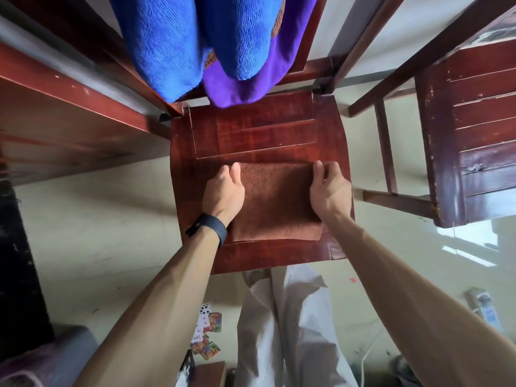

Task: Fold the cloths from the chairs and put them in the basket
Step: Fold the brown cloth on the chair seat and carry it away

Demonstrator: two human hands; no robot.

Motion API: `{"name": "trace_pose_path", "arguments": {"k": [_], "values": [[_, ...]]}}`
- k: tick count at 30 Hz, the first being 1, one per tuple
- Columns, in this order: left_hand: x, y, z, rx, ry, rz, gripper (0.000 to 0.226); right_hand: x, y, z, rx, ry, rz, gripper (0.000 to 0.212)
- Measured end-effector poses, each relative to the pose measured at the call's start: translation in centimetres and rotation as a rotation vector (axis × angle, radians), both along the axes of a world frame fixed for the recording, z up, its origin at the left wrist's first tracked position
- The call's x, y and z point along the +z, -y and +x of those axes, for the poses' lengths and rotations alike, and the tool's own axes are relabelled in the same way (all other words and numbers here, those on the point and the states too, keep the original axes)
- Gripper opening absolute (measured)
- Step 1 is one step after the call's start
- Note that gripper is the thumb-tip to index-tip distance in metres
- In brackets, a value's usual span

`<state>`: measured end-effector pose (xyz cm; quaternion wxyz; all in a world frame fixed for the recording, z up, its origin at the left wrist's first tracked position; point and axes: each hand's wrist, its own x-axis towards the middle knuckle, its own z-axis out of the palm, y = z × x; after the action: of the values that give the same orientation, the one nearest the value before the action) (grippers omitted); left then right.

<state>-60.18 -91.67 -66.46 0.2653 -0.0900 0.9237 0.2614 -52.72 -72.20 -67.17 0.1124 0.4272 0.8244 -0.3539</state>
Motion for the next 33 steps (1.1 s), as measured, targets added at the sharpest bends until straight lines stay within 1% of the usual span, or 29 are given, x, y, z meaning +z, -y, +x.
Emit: {"name": "trace_pose_path", "arguments": {"k": [5, 9, 11, 13, 14, 15, 16, 17, 18, 19, 20, 22, 25, 28, 31, 33], "values": [[-0.2, -0.3, 0.0, -0.045, -0.049, -0.105, 0.049, -0.2, 0.4, -0.4, 0.026, 0.015, 0.072, 0.031], [-0.1, -0.4, -0.3, -0.073, -0.079, -0.198, 0.052, -0.5, 0.7, -0.4, 0.067, 0.005, 0.140, 0.032], [0.1, -0.6, -0.2, -0.099, -0.115, -0.284, 0.054, -0.6, 0.6, -0.4, 0.040, 0.011, 0.134, 0.033], [0.5, -0.7, 0.6, -0.096, -0.201, -0.332, 0.048, -0.5, 0.6, -0.3, -0.049, -0.009, 0.096, 0.042], [0.8, -0.5, 1.3, -0.103, -0.276, -0.329, 0.043, -0.3, 0.8, 0.0, -0.102, -0.036, 0.094, 0.047], [1.0, -0.3, 2.3, -0.144, -0.359, -0.324, 0.039, 0.0, 1.1, 0.4, -0.133, -0.082, 0.129, 0.051], [1.1, -0.1, 3.4, -0.218, -0.439, -0.309, 0.040, 0.2, 1.6, 1.0, -0.125, -0.144, 0.205, 0.049], [1.1, 0.0, 4.5, -0.322, -0.495, -0.272, 0.045, 0.5, 2.3, 1.8, -0.075, -0.208, 0.296, 0.044], [0.9, 0.0, 5.3, -0.432, -0.510, -0.221, 0.052, 0.8, 3.0, 2.5, 0.006, -0.264, 0.368, 0.037], [0.6, -0.2, 5.8, -0.520, -0.500, -0.176, 0.057, 1.0, 3.9, 3.2, 0.119, -0.299, 0.401, 0.033], [0.1, -0.5, 6.1, -0.577, -0.473, -0.148, 0.061, 0.9, 4.7, 3.7, 0.248, -0.311, 0.402, 0.035], [-1.0, -0.8, 5.9, -0.607, -0.410, -0.149, 0.063, 0.0, 5.7, 4.2, 0.468, -0.266, 0.384, 0.045], [-3.0, 0.1, 5.4, -0.606, -0.360, -0.194, 0.063, -2.0, 4.7, 4.0, 0.638, -0.145, 0.400, 0.054], [-4.3, 0.8, 5.3, -0.598, -0.392, -0.191, 0.065, -3.6, 3.4, 4.4, 0.678, -0.157, 0.438, 0.058], [-5.1, 0.8, 5.6, -0.556, -0.404, -0.187, 0.068, -4.0, 3.7, 4.8, 0.611, -0.164, 0.470, 0.063], [-5.0, 1.0, 5.7, -0.539, -0.396, -0.188, 0.069, -3.9, 4.0, 4.8, 0.575, -0.138, 0.452, 0.066]]}}
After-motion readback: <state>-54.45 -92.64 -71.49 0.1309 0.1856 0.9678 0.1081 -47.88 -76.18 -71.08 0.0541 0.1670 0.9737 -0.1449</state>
